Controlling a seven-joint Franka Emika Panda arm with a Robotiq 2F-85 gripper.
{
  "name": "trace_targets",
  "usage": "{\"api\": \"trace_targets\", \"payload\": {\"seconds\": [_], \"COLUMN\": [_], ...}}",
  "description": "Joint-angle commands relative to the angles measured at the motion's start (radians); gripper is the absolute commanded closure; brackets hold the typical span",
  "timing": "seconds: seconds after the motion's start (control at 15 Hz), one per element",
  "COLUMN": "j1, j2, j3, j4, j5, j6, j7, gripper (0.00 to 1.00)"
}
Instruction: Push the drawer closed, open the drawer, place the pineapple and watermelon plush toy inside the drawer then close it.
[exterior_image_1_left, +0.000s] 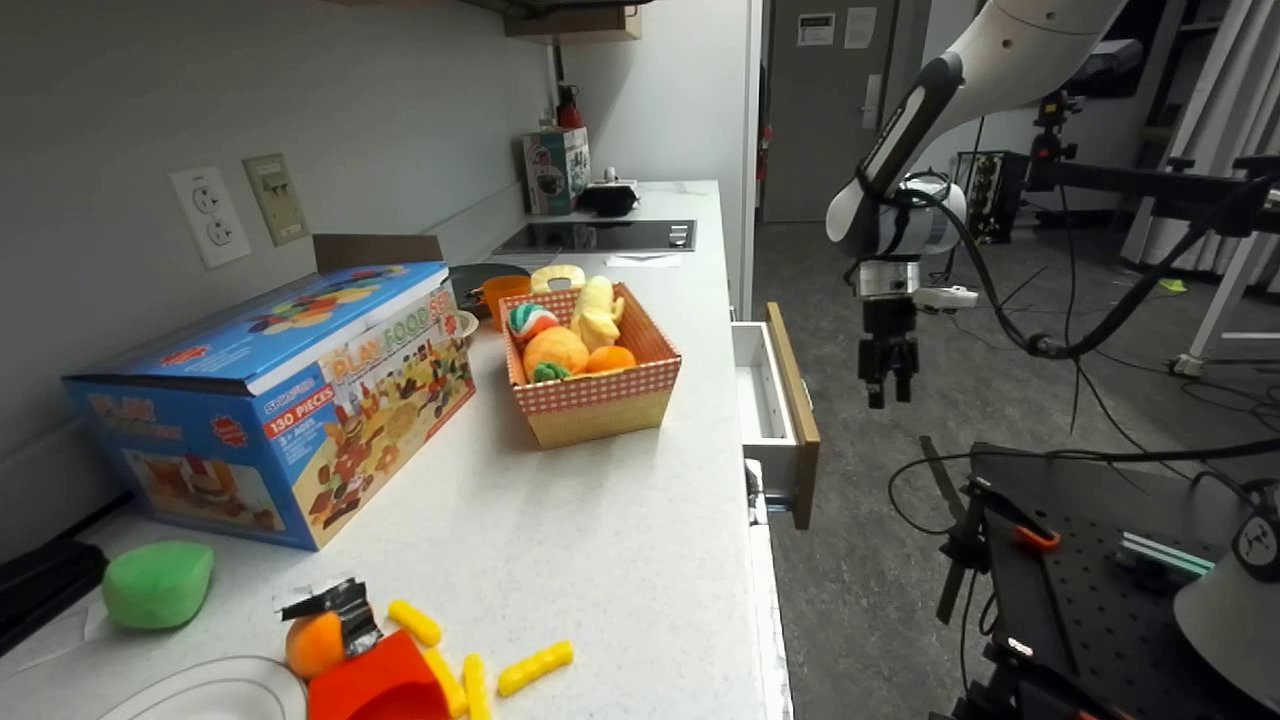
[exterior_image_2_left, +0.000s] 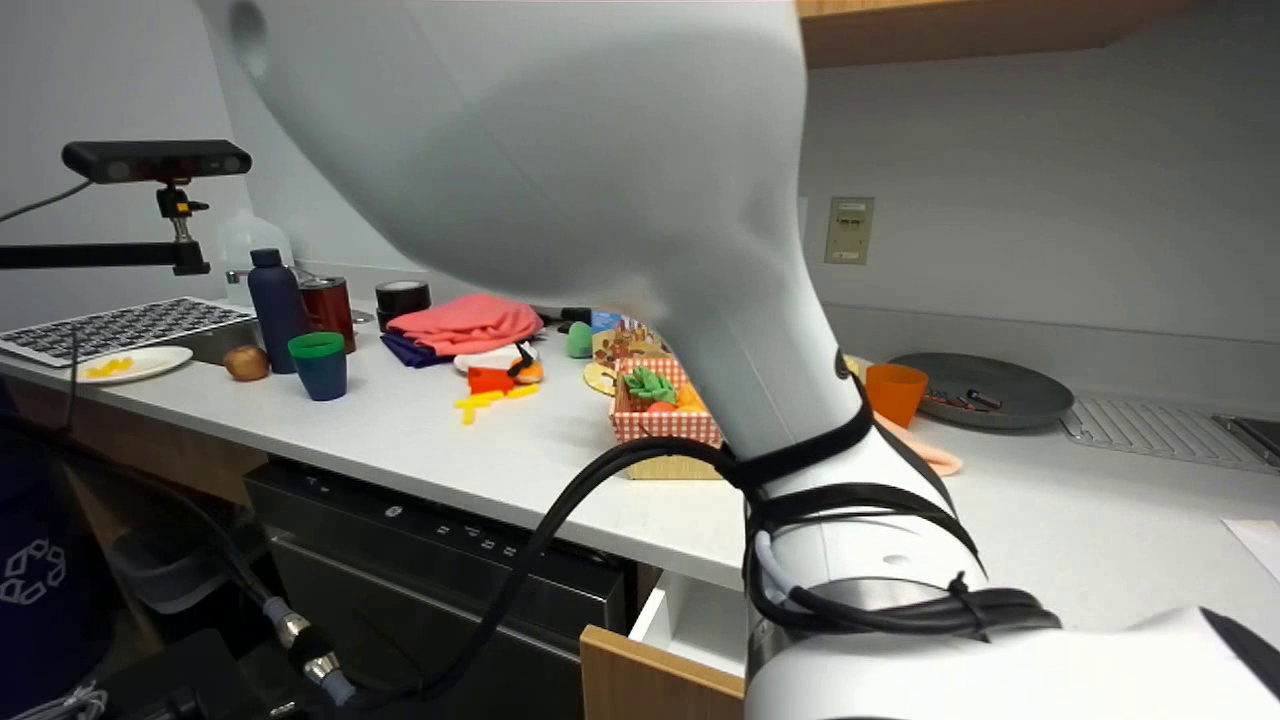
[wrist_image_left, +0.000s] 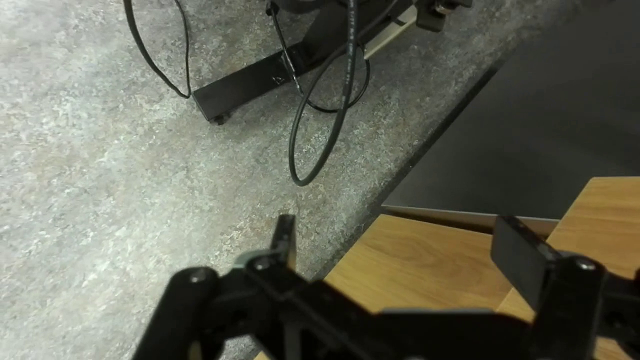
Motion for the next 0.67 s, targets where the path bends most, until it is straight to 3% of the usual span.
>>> {"api": "trace_targets", "payload": {"seconds": [0.0,0.27,0.6], "j1": [0.011,0.011,0.034], "j2": [-0.007,-0.011,-0.171], "j3": [-0.008,-0.013,0.004], "j4": [-0.007,-0.011,-0.148], "j5": [0.000,-0.003,-0.019], "j6": [0.000,0.001,0.163], "j7": [-0.002,-0.002,-0.105], "gripper": [0.00,0.00,0.00]}}
